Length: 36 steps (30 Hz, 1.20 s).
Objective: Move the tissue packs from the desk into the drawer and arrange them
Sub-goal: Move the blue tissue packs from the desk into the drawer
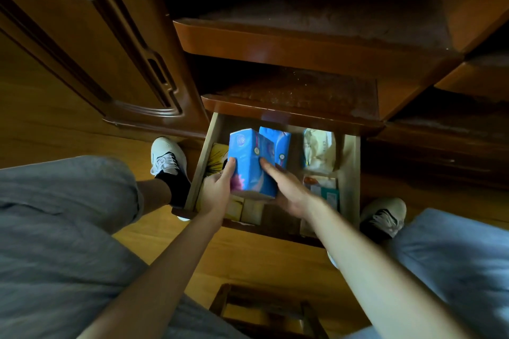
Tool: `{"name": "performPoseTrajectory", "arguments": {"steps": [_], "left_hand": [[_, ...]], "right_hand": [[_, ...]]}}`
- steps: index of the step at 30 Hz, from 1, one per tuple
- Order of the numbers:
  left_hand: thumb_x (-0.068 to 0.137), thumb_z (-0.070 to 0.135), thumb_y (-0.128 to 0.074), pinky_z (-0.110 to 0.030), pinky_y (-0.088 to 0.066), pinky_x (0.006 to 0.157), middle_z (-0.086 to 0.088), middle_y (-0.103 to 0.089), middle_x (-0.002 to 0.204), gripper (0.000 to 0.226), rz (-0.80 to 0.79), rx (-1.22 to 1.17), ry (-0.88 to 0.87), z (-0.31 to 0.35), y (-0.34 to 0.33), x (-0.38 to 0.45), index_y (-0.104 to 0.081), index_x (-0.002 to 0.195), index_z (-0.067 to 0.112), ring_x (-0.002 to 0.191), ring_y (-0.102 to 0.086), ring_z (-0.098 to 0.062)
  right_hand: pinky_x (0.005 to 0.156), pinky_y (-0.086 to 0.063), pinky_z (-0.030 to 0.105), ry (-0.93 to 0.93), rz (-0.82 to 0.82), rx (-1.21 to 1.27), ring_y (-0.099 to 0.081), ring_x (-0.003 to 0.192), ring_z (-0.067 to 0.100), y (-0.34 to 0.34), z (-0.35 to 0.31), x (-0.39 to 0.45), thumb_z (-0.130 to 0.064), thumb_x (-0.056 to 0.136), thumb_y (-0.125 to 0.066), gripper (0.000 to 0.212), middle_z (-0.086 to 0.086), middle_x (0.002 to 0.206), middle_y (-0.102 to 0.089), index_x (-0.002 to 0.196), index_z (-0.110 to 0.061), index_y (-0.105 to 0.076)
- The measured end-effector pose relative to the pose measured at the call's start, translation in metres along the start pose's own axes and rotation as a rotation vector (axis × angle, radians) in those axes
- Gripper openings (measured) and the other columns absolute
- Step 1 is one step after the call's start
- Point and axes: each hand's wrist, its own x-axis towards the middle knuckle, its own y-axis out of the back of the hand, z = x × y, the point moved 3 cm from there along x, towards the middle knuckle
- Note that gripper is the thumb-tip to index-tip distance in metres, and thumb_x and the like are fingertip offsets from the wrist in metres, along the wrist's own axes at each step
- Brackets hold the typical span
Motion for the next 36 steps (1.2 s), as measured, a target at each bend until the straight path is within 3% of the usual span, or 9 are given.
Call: {"name": "performPoseTrajectory", "arguments": {"steps": [2, 5, 9, 11, 17, 24, 27, 32, 36], "left_hand": [[0.097, 0.041, -0.06, -0.011, -0.047, 0.047, 0.007, -0.074, 0.075, 0.025, 0.074, 0.08, -0.097, 0.003, 0.006, 0.001, -0.073, 0.087, 0.022, 0.06, -0.068, 0.002], [0.099, 0.026, -0.061, -0.018, -0.056, 0.055, 0.004, -0.073, 0.094, 0.022, 0.065, 0.085, -0.16, 0.007, 0.011, -0.001, -0.069, 0.118, 0.018, 0.072, -0.072, -0.001], [0.096, 0.027, -0.063, -0.039, -0.055, 0.095, -0.003, -0.064, 0.127, 0.035, 0.176, 0.33, -0.346, 0.019, 0.028, 0.009, -0.063, 0.131, 0.02, 0.114, -0.063, -0.013], [0.095, 0.026, -0.061, -0.044, -0.051, 0.1, -0.003, -0.06, 0.131, 0.037, 0.264, 0.471, -0.418, 0.027, 0.038, 0.018, -0.062, 0.131, 0.02, 0.12, -0.056, -0.019], [0.09, 0.021, -0.058, -0.046, -0.045, 0.105, -0.008, -0.048, 0.142, 0.053, 0.182, 0.672, -0.286, 0.011, 0.044, 0.034, -0.051, 0.143, 0.018, 0.13, -0.044, -0.027], [0.09, 0.043, -0.056, -0.041, -0.043, 0.103, -0.004, -0.04, 0.146, 0.055, 0.117, 0.668, -0.154, -0.008, 0.04, 0.048, -0.05, 0.14, 0.022, 0.13, -0.041, -0.027], [0.09, 0.044, -0.056, -0.043, -0.044, 0.102, -0.003, -0.039, 0.146, 0.051, 0.121, 0.671, -0.139, -0.012, 0.038, 0.053, -0.051, 0.138, 0.026, 0.13, -0.04, -0.026], [0.092, 0.037, -0.057, -0.045, -0.048, 0.099, -0.004, -0.039, 0.147, 0.047, 0.134, 0.699, -0.164, -0.016, 0.038, 0.054, -0.052, 0.136, 0.024, 0.127, -0.043, -0.026], [0.092, 0.034, -0.056, -0.046, -0.05, 0.098, -0.003, -0.039, 0.147, 0.043, 0.139, 0.703, -0.179, -0.017, 0.039, 0.054, -0.055, 0.134, 0.023, 0.127, -0.044, -0.026]], "right_hand": [[0.097, -0.054, 0.057, -0.027, -0.017, 0.004, -0.067, 0.118, 0.026, 0.004, 0.004, -0.001, -0.05, 0.086, -0.075, 0.052, 0.003, 0.125, -0.072, 0.131, -0.029, -0.06], [0.095, -0.053, 0.062, -0.067, -0.033, 0.059, -0.065, 0.117, 0.033, 0.005, 0.007, 0.001, -0.042, 0.087, -0.072, 0.05, 0.013, 0.127, -0.069, 0.131, -0.022, -0.061], [0.099, -0.052, 0.056, -0.022, 0.139, 0.069, -0.067, 0.107, 0.026, -0.003, -0.013, 0.021, -0.045, 0.085, -0.072, 0.04, 0.01, 0.115, -0.073, 0.12, -0.025, -0.067], [0.101, -0.052, 0.054, -0.023, 0.251, -0.009, -0.067, 0.11, 0.026, -0.008, -0.029, 0.033, -0.05, 0.085, -0.073, 0.044, 0.007, 0.116, -0.072, 0.121, -0.027, -0.062], [0.064, -0.062, 0.037, -0.121, 0.369, -0.065, -0.065, 0.103, 0.028, -0.033, -0.043, 0.062, -0.048, 0.086, -0.077, 0.058, 0.011, 0.12, -0.06, 0.129, -0.025, -0.046], [0.065, -0.059, 0.027, -0.166, 0.496, 0.086, -0.062, 0.08, 0.025, -0.052, -0.046, 0.098, -0.054, 0.085, -0.075, 0.045, 0.013, 0.102, -0.058, 0.103, -0.018, -0.054], [0.06, -0.053, 0.023, -0.059, 0.627, -0.056, -0.059, 0.063, 0.018, -0.053, -0.052, 0.116, -0.054, 0.085, -0.073, 0.047, 0.007, 0.097, -0.062, 0.106, -0.015, -0.055], [0.088, -0.061, 0.043, 0.041, 0.733, -0.135, -0.07, 0.088, 0.027, -0.049, -0.052, 0.14, -0.047, 0.095, -0.062, 0.043, 0.003, 0.099, -0.061, 0.118, -0.013, -0.05], [0.097, -0.056, 0.048, 0.068, 0.752, -0.416, -0.062, 0.119, 0.038, -0.048, -0.056, 0.144, -0.029, 0.094, -0.066, 0.059, 0.016, 0.143, -0.053, 0.145, -0.007, -0.047]]}}
